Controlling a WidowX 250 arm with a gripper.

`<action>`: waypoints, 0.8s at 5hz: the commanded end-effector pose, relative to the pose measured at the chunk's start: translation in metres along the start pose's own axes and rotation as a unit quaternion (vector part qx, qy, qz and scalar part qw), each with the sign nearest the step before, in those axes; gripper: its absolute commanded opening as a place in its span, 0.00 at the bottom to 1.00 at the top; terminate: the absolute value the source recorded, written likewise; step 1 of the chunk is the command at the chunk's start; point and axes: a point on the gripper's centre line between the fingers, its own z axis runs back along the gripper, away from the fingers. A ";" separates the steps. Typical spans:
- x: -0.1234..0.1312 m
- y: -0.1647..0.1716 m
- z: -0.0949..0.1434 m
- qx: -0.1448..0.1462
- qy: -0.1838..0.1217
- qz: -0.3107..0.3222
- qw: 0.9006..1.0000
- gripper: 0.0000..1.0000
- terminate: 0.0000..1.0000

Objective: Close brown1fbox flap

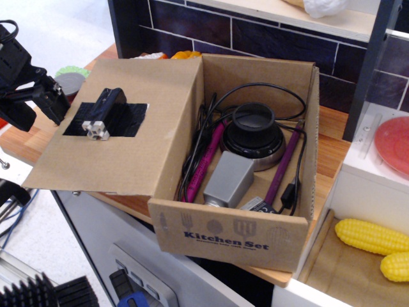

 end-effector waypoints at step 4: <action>0.037 -0.116 0.099 0.186 -0.039 -0.078 0.979 1.00 0.00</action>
